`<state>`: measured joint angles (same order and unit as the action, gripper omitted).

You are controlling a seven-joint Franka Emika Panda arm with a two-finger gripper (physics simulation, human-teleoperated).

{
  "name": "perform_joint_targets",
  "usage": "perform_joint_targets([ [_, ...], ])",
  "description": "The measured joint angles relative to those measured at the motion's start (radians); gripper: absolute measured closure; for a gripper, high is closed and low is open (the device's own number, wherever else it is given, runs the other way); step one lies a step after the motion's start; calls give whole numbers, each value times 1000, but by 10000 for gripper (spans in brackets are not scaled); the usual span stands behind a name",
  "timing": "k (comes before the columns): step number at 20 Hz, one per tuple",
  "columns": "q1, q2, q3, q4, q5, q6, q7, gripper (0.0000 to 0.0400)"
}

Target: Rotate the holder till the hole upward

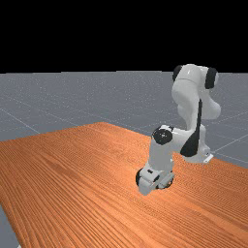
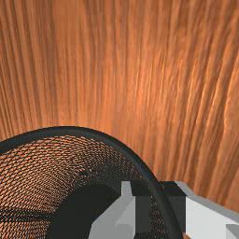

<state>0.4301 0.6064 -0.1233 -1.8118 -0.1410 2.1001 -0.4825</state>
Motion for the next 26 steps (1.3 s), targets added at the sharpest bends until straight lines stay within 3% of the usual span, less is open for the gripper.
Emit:
perform_joint_targets([
  [1,77,-32,-83,-34,-170,31,160,345],
  [2,51,-68,-56,-88,-97,61,100,350],
  [3,70,-99,-72,-135,-126,80,137,365],
  [4,68,-130,-69,-180,-109,102,127,336],
  [5,55,-154,-55,-218,-69,121,95,364],
  [6,-18,-174,10,-246,139,90,-110,340],
  [7,-11,-205,0,-288,133,122,-99,344],
  [8,-30,-224,12,-322,212,102,-176,333],
  [10,-15,-290,-8,-409,229,155,-184,355],
  [11,-5,-323,-21,-462,244,179,-193,331],
  [13,-1,-367,-49,-545,356,99,-327,334],
  [17,60,-477,-140,-712,448,109,-439,325],
  [18,92,-546,-150,-743,445,227,-410,346],
  [19,77,-532,-169,-744,501,110,-507,318],
  [22,14,-542,-120,-748,605,311,-572,306],
  [23,-28,-498,-93,-712,670,286,-646,337],
  [24,-17,-524,-90,-760,645,448,-593,328],
  [25,-14,-536,-97,-787,635,499,-586,375],
  [26,-6,-550,-122,-823,341,594,-467,349],
])
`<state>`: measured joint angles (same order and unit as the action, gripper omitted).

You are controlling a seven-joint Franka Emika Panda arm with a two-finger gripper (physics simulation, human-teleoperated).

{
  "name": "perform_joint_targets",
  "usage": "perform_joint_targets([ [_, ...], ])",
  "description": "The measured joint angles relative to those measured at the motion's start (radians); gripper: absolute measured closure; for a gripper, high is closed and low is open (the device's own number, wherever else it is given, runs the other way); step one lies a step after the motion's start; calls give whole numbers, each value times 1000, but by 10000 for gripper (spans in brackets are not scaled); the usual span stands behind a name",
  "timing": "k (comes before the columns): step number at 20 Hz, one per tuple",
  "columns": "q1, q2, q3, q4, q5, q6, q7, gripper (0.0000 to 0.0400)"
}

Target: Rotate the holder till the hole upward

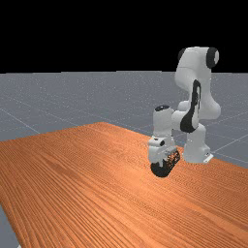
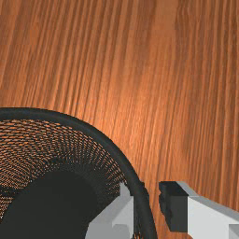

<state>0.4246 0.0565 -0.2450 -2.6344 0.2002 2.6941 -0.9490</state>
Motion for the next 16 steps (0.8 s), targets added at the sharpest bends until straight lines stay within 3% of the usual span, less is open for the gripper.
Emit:
perform_joint_targets([
  [3,-46,-39,-43,-43,-10,10,-37,356],
  [8,-69,-231,-35,-261,-126,55,42,369],
  [9,-75,-264,-32,-292,-145,56,41,329],
  [10,-83,-291,-27,-317,-157,57,52,397],
  [11,-91,-295,-29,-320,-159,57,62,365],
  [12,-99,-296,-37,-321,-164,55,52,234],
  [13,-111,-285,-35,-292,-159,-2,88,145],
  [14,-113,-299,-49,-317,-172,49,37,88],
  [16,-127,-301,-76,-315,-186,42,-18,33],
])
